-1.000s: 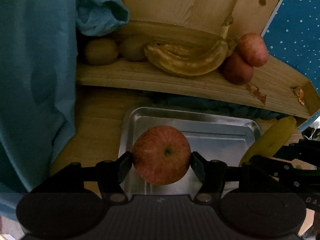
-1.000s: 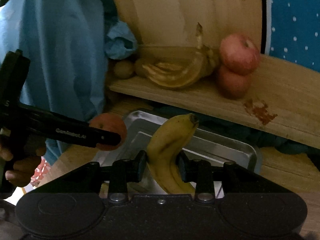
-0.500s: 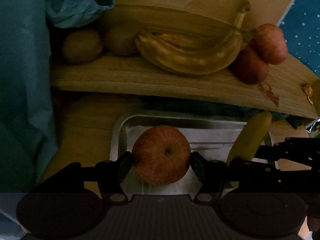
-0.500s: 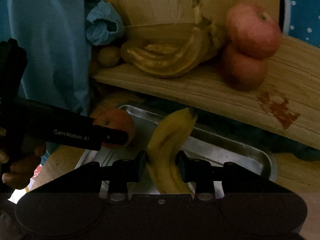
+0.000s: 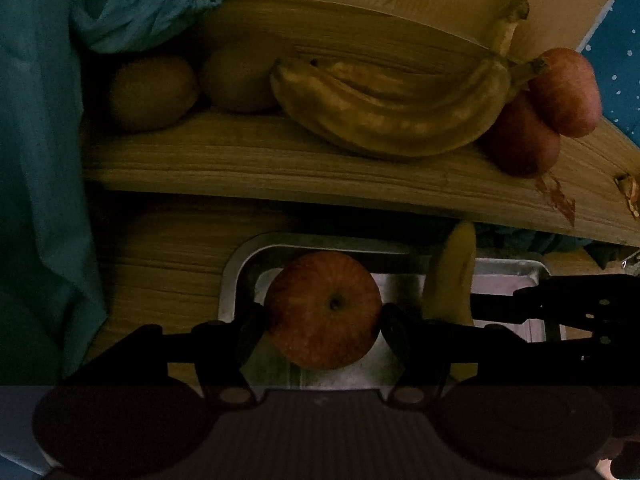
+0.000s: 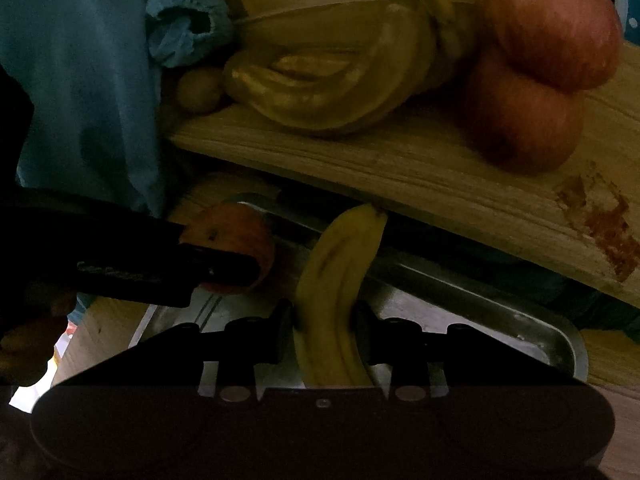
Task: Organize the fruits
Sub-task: 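Lift and carry the apple in the left tool while the right tool carries the banana over the tray, then open the left gripper to drop the apple while the right gripper releases the banana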
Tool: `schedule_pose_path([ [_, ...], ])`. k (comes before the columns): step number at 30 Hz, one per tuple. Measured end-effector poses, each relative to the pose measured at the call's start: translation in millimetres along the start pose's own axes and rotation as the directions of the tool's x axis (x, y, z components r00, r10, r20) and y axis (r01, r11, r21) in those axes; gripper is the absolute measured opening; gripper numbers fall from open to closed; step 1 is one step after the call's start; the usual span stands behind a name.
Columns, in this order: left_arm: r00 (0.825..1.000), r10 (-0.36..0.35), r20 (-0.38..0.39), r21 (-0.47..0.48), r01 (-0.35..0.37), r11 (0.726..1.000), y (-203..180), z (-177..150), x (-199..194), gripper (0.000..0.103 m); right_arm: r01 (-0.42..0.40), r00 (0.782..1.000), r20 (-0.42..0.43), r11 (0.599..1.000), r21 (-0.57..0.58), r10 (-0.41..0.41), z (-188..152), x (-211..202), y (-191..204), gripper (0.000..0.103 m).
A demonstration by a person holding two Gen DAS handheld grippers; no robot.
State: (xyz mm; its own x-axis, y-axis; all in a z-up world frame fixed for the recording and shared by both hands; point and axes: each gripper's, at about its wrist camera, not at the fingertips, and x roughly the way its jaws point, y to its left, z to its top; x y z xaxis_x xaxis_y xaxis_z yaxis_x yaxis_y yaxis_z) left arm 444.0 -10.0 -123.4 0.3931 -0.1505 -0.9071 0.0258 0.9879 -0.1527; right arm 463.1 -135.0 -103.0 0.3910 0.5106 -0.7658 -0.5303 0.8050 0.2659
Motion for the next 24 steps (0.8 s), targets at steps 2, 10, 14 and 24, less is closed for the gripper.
schedule_pose_path([
  [2, 1.000, 0.001, -0.001, 0.002, -0.001, 1.000, -1.3, -2.9, -2.9, 0.069, -0.001, 1.000, 0.011, 1.000, 0.010, 0.000, 0.5, 0.0, 0.1, 0.038],
  [10, 1.000, -0.005, 0.018, 0.002, 0.005, 1.000, -4.6, -5.1, -6.1, 0.081, 0.053, 0.998, 0.040, 0.998, 0.025, -0.054, -8.4, -14.2, 1.5, 0.058],
  [14, 0.999, -0.008, 0.044, 0.008, 0.008, 1.000, -7.6, -9.3, -19.6, 0.087, 0.086, 0.993, 0.079, 0.996, 0.031, -0.088, -19.1, -32.8, 5.0, 0.081],
  [24, 0.992, 0.015, 0.129, 0.019, -0.018, 1.000, -16.6, -33.7, -62.0, 0.103, 0.183, 0.960, 0.206, 0.982, 0.044, -0.189, -54.5, -89.4, 25.3, 0.101],
])
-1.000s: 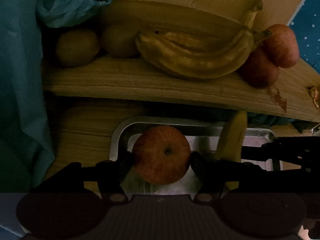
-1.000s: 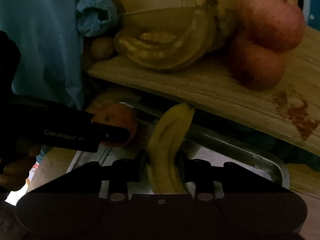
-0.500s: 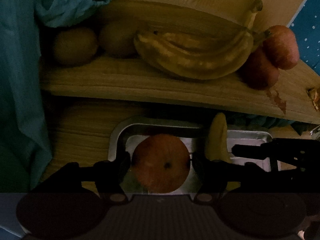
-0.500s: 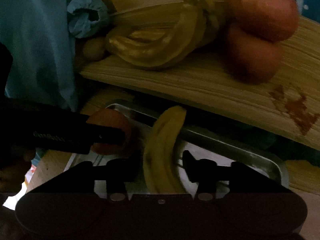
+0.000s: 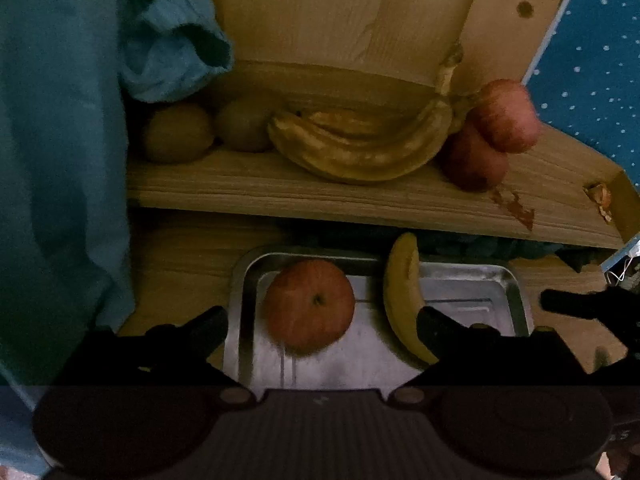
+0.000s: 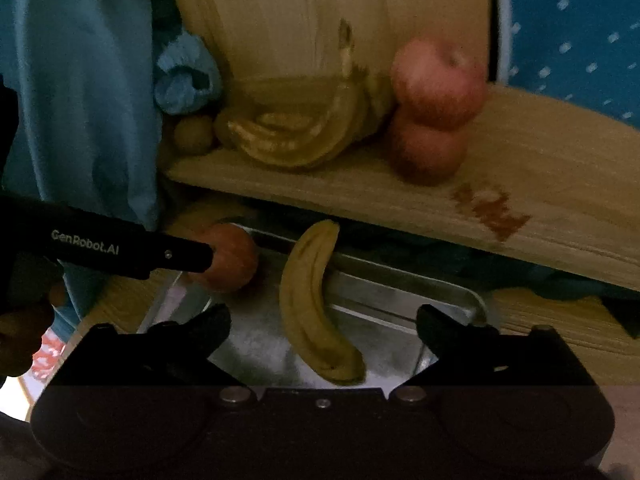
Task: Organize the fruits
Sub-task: 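Open the left gripper to drop the apple while the right gripper releases the banana, then withdraw both tools from the tray back toward the remaining fruit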
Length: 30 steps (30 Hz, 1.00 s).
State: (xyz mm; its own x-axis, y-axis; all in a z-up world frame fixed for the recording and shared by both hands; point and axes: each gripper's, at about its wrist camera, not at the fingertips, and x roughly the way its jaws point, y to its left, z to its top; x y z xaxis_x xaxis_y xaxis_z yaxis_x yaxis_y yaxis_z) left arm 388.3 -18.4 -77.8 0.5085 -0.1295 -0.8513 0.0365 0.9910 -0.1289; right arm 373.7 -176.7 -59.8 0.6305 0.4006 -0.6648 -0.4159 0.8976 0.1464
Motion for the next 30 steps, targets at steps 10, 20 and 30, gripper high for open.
schedule_pose_path([
  [10, 1.000, 0.006, 0.019, 0.024, -0.006, 1.000, -3.1, -34.9, -40.2, 0.103, 0.093, 0.995, 0.041, 0.994, 0.054, -0.096, -36.5, -57.3, 13.1, 0.102],
  [20, 0.999, 0.013, -0.043, 0.001, -0.013, 1.000, 5.9, -71.5, -54.6, 0.103, 0.147, 0.989, -0.005, 0.987, 0.062, -0.147, -75.0, -83.5, 29.4, 0.102],
  [30, 0.992, 0.017, -0.128, 0.010, -0.016, 1.000, 5.8, -100.7, -55.7, 0.103, 0.161, 0.983, -0.092, 0.987, 0.022, -0.158, -102.8, -91.9, 44.8, 0.102],
])
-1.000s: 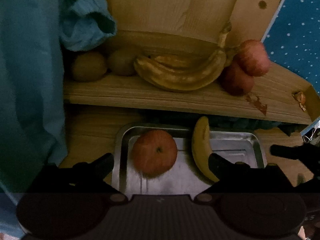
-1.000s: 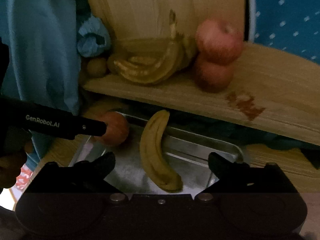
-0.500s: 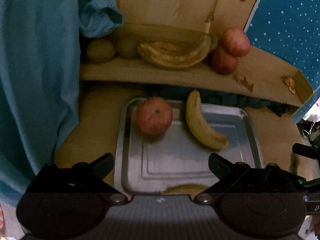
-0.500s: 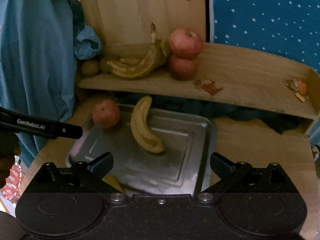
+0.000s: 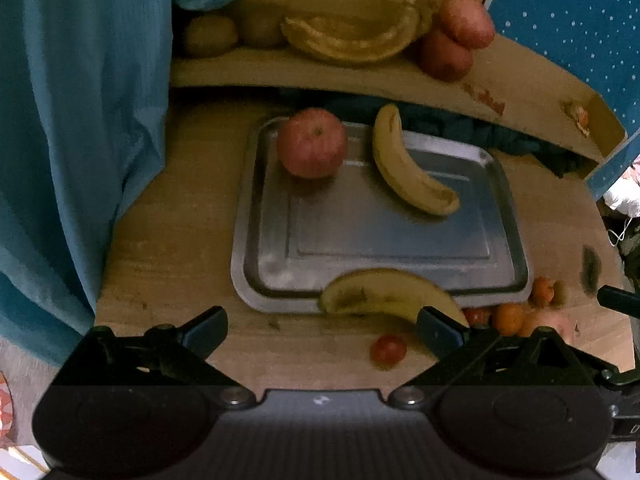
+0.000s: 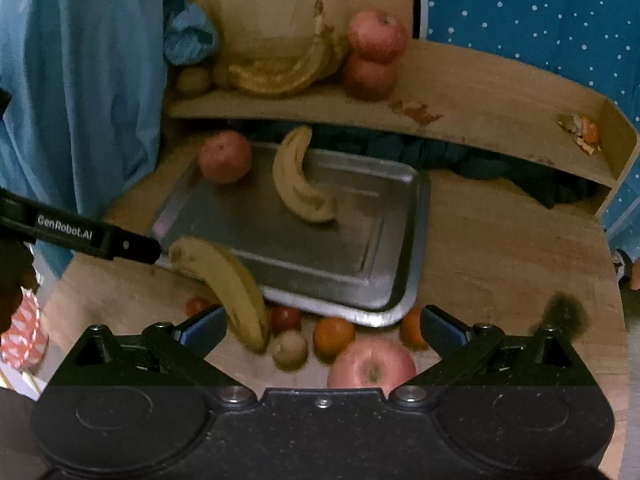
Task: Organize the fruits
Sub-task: 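Withdraw both tools from the tray back toward the remaining fruit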
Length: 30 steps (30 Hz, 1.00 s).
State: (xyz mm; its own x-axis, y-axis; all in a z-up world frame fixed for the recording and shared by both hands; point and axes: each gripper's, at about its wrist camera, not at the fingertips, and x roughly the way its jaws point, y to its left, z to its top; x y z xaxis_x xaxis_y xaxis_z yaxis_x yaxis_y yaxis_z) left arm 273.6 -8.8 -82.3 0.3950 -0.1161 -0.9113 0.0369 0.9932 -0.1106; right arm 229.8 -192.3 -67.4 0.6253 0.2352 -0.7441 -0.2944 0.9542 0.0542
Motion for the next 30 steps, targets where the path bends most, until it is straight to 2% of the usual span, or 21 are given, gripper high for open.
schedule_pose_path([
  [11, 0.998, 0.001, -0.064, 0.008, -0.001, 1.000, -4.1, -25.7, 2.6, 0.103, 0.033, 0.997, -0.075, 0.999, 0.010, -0.032, -22.6, -4.1, 5.8, 0.102],
  [15, 0.996, 0.011, -0.091, 0.022, -0.009, 1.000, -8.3, -33.8, 5.2, 0.103, 0.073, 0.990, -0.127, 0.997, 0.031, -0.068, -32.5, -0.1, 2.9, 0.102],
  [24, 0.989, 0.040, -0.144, 0.049, -0.033, 0.998, -17.7, -42.9, 10.7, 0.103, 0.102, 0.974, -0.208, 0.993, 0.054, -0.089, -44.4, 7.9, -2.1, 0.102],
  [30, 0.985, 0.064, -0.158, 0.083, -0.051, 0.995, -27.3, -42.2, 11.0, 0.103, 0.097, 0.975, -0.203, 0.994, 0.041, -0.087, -43.1, 5.9, 0.4, 0.102],
])
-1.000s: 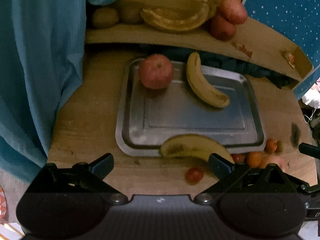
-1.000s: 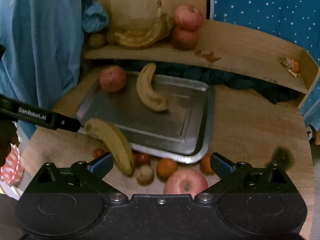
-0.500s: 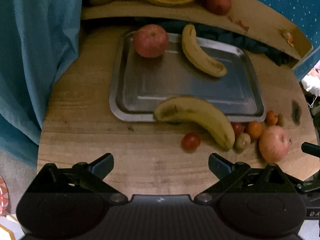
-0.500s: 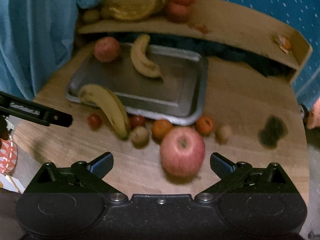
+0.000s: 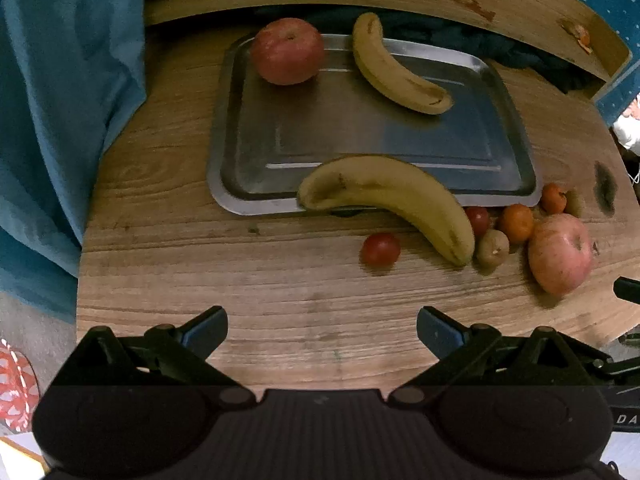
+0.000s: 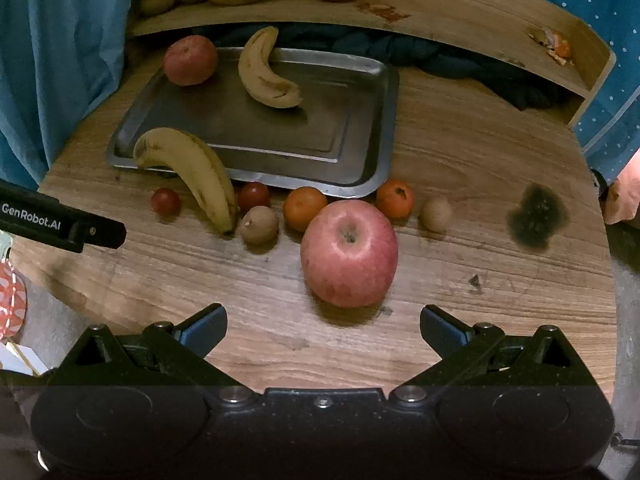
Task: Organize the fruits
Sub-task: 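Withdraw both tools from the tray back toward the remaining fruit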
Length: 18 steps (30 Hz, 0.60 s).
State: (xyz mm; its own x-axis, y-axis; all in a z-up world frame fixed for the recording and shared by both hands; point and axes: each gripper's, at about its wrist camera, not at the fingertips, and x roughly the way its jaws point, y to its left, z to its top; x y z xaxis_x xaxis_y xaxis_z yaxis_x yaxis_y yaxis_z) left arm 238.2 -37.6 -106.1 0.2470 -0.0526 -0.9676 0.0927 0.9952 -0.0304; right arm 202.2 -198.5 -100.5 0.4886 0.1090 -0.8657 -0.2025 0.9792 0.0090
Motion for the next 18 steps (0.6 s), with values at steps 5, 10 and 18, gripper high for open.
schedule_pose_path([
  [5, 1.000, -0.003, 0.017, 0.005, 0.003, 1.000, -3.3, 3.5, -3.0, 0.103, 0.006, 1.000, 0.015, 1.000, 0.004, -0.006, 3.4, -2.4, -2.9, 0.102],
  [10, 1.000, -0.004, 0.027, 0.002, 0.004, 1.000, -5.4, 6.8, -3.6, 0.103, 0.010, 0.999, 0.046, 1.000, -0.005, -0.010, 9.5, -6.4, -4.5, 0.102],
  [18, 1.000, -0.018, 0.010, -0.025, 0.018, 1.000, 2.6, 10.3, 3.2, 0.103, -0.028, 0.993, 0.115, 0.997, -0.069, 0.036, 25.1, -10.4, -1.3, 0.102],
])
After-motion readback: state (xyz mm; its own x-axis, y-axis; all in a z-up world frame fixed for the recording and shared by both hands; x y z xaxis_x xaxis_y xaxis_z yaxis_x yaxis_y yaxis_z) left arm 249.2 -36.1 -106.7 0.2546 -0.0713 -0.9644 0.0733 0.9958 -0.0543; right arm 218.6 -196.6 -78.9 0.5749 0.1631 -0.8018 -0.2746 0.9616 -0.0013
